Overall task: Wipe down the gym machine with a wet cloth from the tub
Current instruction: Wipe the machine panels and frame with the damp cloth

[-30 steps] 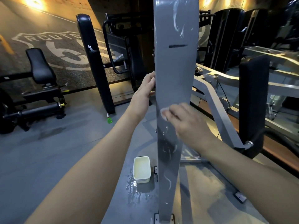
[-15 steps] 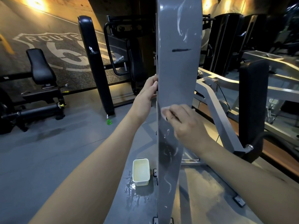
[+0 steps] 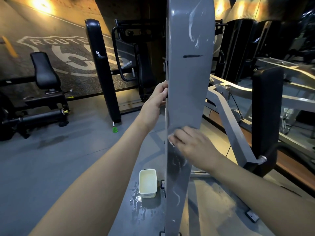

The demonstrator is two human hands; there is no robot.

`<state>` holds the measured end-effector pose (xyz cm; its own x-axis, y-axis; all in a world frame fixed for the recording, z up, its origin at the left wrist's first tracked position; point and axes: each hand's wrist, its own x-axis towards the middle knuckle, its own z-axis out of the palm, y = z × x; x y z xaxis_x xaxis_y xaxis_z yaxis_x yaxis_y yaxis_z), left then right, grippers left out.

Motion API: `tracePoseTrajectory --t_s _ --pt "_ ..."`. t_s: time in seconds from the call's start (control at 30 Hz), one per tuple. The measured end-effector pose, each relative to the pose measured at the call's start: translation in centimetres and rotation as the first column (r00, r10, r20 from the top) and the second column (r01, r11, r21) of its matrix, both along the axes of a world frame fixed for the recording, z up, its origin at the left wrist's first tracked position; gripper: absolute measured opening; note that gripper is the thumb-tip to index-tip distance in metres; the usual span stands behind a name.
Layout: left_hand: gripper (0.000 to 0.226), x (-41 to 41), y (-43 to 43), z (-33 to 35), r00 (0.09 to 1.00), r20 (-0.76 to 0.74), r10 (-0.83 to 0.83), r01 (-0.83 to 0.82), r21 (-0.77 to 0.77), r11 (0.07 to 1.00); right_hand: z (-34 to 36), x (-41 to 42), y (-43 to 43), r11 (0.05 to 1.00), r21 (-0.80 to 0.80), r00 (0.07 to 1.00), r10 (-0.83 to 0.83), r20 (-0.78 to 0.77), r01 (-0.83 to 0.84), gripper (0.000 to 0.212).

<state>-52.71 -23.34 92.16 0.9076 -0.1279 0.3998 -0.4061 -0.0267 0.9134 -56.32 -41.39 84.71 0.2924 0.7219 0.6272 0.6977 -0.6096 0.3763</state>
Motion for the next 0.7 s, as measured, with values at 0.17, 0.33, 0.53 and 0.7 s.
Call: tracePoseTrajectory --t_s 0.17,0.33,0.53,0.7 --pt "0.038 0.0 -0.1 0.0 1.0 0.001 -0.014 0.014 -0.019 1.0 2.3 0.9 1.2 0.965 0.26 0.999 -0.035 0.024 0.028 0.03" --pt "0.035 0.1 0.3 0.2 1.0 0.0 -0.027 0.027 0.005 1.0 -1.3 0.0 -0.2 0.998 -0.059 0.999 0.008 -0.031 -0.01 0.013" --pt "0.035 0.3 0.4 -0.1 0.999 -0.018 -0.027 0.027 0.015 1.0 0.9 0.7 1.2 0.971 0.236 1.0 -0.03 0.004 0.028 0.016" --pt "0.036 0.6 0.6 0.0 1.0 -0.01 -0.03 0.03 0.003 1.0 0.1 0.6 0.5 0.997 0.074 1.0 -0.026 -0.015 0.027 0.021"
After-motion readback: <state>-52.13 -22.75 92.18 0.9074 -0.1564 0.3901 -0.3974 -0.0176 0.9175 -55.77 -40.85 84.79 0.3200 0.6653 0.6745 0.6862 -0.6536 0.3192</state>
